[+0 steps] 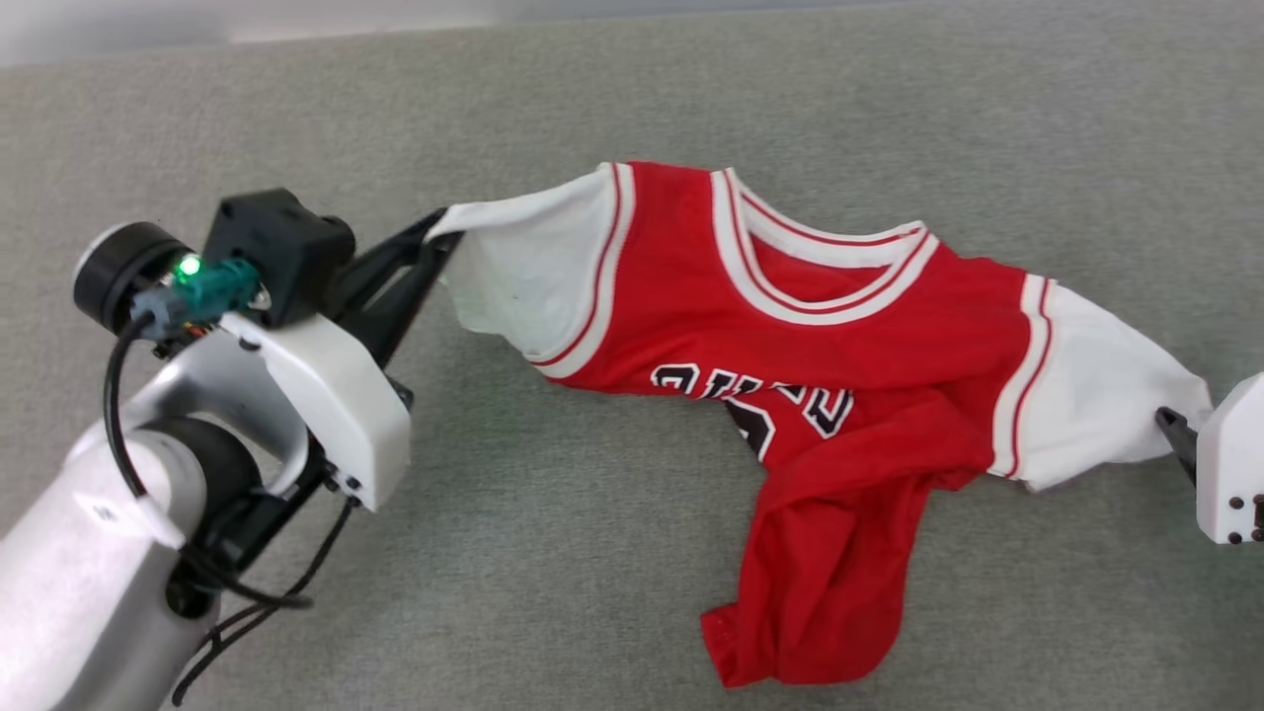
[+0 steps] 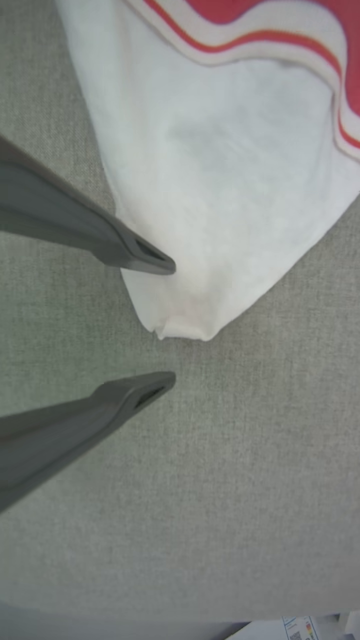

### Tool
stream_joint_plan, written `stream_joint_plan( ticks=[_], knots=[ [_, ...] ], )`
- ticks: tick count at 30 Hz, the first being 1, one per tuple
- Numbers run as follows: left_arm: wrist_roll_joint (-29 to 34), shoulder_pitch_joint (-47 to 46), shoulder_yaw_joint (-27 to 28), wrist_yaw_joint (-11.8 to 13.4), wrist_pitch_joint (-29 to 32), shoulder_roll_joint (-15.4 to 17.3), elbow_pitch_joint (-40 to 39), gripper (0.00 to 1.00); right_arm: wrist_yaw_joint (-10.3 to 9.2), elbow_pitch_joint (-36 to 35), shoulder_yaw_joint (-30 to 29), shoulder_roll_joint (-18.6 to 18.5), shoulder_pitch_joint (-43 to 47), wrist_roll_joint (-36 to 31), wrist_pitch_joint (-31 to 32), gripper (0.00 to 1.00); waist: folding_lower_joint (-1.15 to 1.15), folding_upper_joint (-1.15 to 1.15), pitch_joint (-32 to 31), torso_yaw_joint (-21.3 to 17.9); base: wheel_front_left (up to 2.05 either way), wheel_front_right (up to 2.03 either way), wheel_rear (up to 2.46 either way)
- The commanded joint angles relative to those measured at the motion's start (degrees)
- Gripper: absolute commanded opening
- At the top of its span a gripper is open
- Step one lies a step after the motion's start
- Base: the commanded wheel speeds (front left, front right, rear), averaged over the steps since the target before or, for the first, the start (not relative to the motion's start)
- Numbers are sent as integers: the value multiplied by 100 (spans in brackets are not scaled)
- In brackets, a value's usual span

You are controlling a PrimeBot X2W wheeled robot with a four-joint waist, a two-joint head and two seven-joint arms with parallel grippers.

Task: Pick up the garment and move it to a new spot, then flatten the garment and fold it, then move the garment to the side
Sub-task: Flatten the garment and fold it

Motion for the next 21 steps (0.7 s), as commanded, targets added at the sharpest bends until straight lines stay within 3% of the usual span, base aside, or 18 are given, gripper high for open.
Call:
stream_joint_plan(
  ticks=[1,9,11,15,21],
  knots=[
    [38,68,-14,44,23,-6,-136,0,-4,87,3,20,-103,-14,28,100,0,0,75,95,0,0,0],
    [33,83,-75,93,65,-23,-581,0,5,656,162,273,-36,-82,-41,100,0,0,281,317,0,0,0],
    [22,90,-81,86,66,-7,-601,0,10,816,204,367,5,19,-58,0,0,0,288,342,0,0,0],
    [27,129,-53,115,-48,-25,-523,0,-4,963,160,193,-48,-39,-251,0,0,0,181,361,0,0,0],
    [-53,337,95,175,-373,-18,-277,0,-5,605,163,-115,-335,-54,-572,0,0,0,-213,260,0,0,0]
  ],
)
